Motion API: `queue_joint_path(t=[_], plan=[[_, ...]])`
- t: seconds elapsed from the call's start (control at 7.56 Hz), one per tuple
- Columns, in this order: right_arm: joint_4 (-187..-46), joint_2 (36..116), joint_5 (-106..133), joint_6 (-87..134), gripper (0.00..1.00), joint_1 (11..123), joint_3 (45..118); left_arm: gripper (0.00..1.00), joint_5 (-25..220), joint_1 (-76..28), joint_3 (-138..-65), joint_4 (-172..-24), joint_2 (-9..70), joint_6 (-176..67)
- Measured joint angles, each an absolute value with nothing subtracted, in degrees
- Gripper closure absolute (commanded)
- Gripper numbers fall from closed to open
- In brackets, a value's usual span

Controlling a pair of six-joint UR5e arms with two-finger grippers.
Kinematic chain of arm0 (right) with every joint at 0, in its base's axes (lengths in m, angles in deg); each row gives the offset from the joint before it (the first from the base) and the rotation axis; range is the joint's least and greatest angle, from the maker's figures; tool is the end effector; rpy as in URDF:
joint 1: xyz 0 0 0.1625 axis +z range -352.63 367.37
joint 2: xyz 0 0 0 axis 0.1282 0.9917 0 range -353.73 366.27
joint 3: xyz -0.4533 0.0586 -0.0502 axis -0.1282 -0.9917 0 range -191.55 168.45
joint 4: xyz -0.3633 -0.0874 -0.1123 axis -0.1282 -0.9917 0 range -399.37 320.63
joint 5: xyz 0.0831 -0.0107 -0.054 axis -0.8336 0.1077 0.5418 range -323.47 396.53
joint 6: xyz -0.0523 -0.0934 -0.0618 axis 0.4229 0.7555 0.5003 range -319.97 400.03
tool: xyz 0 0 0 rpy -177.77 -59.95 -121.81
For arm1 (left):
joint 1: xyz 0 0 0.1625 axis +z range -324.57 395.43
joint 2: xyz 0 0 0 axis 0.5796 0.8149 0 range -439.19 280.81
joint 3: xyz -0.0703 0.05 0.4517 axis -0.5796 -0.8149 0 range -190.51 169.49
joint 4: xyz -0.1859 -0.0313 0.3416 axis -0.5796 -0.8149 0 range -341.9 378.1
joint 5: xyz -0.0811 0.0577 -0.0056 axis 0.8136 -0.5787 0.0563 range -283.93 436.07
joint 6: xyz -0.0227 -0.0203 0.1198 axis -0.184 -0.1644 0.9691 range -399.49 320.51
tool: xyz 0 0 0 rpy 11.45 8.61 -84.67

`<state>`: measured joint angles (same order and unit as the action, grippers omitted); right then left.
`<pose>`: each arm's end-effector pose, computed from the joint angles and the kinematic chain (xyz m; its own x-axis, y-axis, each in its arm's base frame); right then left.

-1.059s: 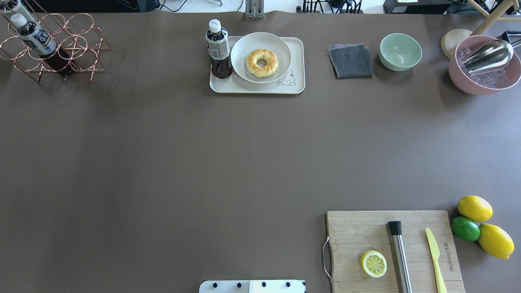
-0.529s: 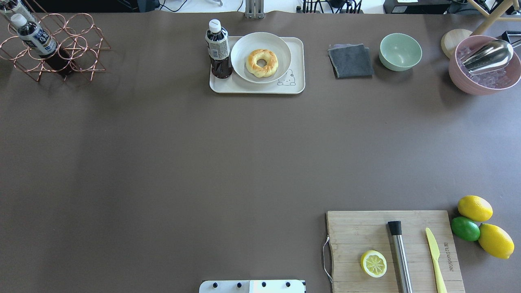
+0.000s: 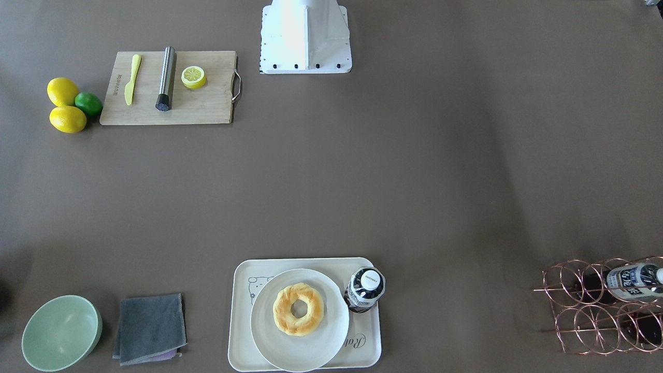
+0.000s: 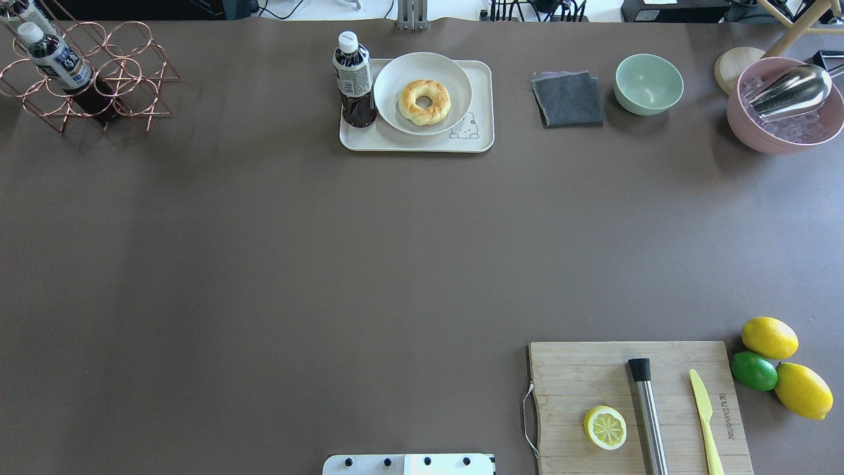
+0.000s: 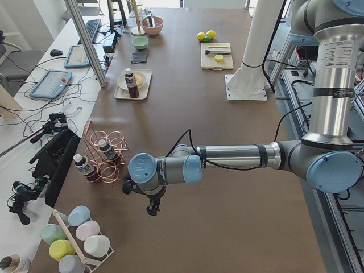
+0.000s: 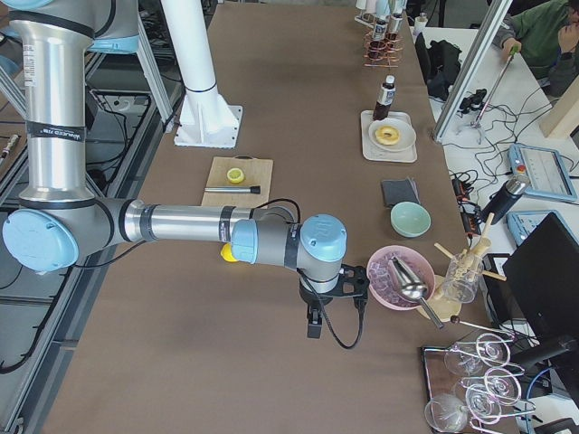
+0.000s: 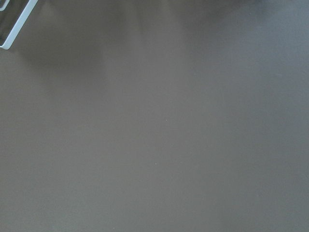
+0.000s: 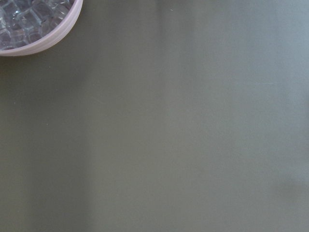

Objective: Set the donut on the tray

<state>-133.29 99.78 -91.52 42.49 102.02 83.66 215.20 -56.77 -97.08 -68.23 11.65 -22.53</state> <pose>0.0921 -0.4281 0.7116 0.7856 0.0447 0.6171 -0.0473 0.9988 -0.0122 -0.0575 -0.4614 0.7302 0.6335 0.1870 -0.7508 -0.1535 0.9814 0.1149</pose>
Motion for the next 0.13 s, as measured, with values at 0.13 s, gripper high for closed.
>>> queue_joint_path(t=[0.13], plan=[[-133.3, 99.8, -91.5, 42.5, 0.00, 102.0, 83.7, 0.02, 215.2, -56.8, -97.0, -68.3, 11.6, -22.5]])
